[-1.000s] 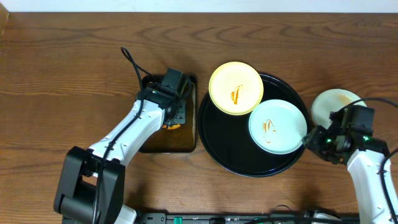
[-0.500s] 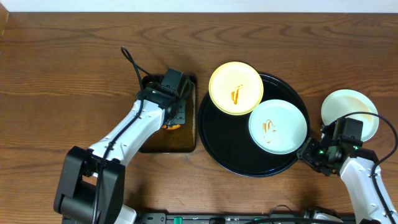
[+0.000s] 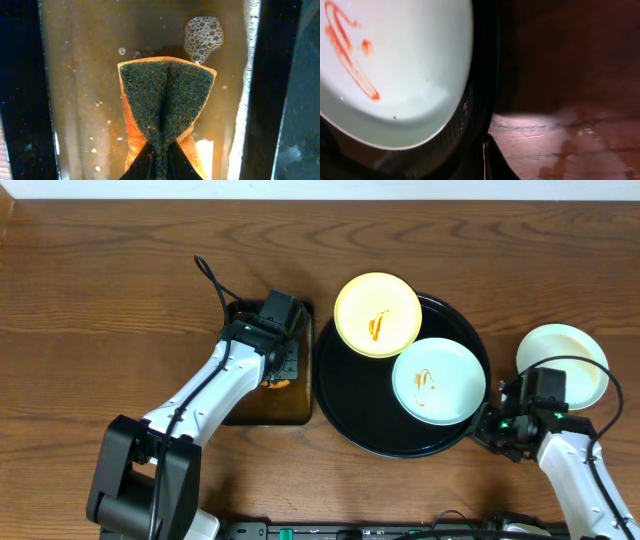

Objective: Clean dirty plates on tray and stack at the side
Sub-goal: 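Release plate at right, move right gripper to grasp remaining green plate rim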

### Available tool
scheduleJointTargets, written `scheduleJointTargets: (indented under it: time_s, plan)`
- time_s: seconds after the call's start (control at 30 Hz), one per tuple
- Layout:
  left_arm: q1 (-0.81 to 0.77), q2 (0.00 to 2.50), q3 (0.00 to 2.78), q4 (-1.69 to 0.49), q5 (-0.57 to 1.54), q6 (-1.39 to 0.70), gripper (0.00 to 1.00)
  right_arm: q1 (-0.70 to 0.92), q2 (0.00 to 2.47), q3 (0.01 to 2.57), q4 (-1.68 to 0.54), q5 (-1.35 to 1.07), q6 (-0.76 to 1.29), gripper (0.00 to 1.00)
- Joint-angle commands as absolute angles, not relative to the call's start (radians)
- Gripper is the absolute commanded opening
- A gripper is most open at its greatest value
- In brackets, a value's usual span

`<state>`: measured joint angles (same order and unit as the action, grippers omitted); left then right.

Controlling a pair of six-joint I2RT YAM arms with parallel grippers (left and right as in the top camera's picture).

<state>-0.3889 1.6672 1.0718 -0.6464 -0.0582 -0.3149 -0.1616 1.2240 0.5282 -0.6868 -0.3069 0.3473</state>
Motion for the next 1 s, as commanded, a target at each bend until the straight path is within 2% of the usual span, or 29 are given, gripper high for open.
scheduleJointTargets:
  time_s: [0.0, 0.23, 0.33, 0.63, 0.77, 0.87, 0.97]
  plan:
    - [-0.387, 1.665, 1.071, -0.647, -0.059, -0.321, 0.09, -0.118, 1.223, 0.526, -0.673, -0.405, 0.342, 0.01]
    - [-0.387, 1.665, 1.071, -0.647, -0.059, -0.321, 0.09, -0.108, 1.223, 0.526, -0.680, -0.445, 0.332, 0.12]
    - [-0.387, 1.665, 1.071, -0.647, -0.059, -0.321, 0.09, -0.109, 1.223, 0.530, -0.676, -0.422, 0.332, 0.13]
    - [-0.387, 1.665, 1.071, -0.647, -0.059, -0.320, 0.09, -0.110, 1.200, 0.650, -0.603, -0.419, 0.289, 0.20]
    - [-0.387, 1.665, 1.071, -0.647, -0.059, -0.321, 0.09, -0.110, 1.201, 0.695, -0.516, -0.333, 0.267, 0.25]
    - [-0.387, 1.665, 1.071, -0.647, -0.059, -0.321, 0.09, -0.110, 1.211, 0.695, -0.447, -0.315, 0.205, 0.25]
    - [-0.387, 1.665, 1.071, -0.647, -0.054, -0.321, 0.09, -0.110, 1.264, 0.733, -0.480, -0.322, 0.106, 0.26]
